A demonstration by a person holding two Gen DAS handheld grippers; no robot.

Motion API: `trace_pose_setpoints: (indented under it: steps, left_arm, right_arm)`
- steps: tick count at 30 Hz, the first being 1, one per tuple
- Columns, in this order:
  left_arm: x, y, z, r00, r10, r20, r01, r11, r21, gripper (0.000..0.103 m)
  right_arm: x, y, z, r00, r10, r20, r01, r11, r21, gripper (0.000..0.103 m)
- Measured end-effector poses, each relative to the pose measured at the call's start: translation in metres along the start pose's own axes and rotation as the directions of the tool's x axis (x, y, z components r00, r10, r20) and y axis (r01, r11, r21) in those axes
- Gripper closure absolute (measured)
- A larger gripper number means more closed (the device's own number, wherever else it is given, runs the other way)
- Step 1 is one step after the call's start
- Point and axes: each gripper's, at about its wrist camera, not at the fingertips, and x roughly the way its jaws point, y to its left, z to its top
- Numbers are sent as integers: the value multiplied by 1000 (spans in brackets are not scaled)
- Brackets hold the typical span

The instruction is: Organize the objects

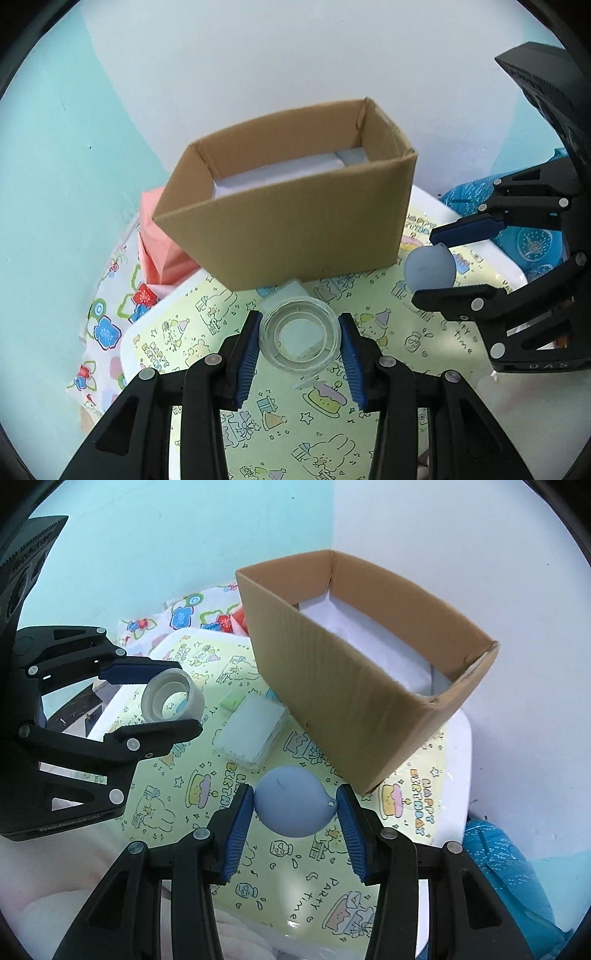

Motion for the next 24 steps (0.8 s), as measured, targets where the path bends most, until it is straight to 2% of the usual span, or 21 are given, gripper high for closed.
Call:
trace_pose_setpoints:
  steps: [24]
  left_arm:
    - [-38, -22, 29, 998, -16, 60, 13, 999, 48, 61]
  right_arm:
    - [-54, -9, -2, 996, -35, 81, 37, 999, -28, 53]
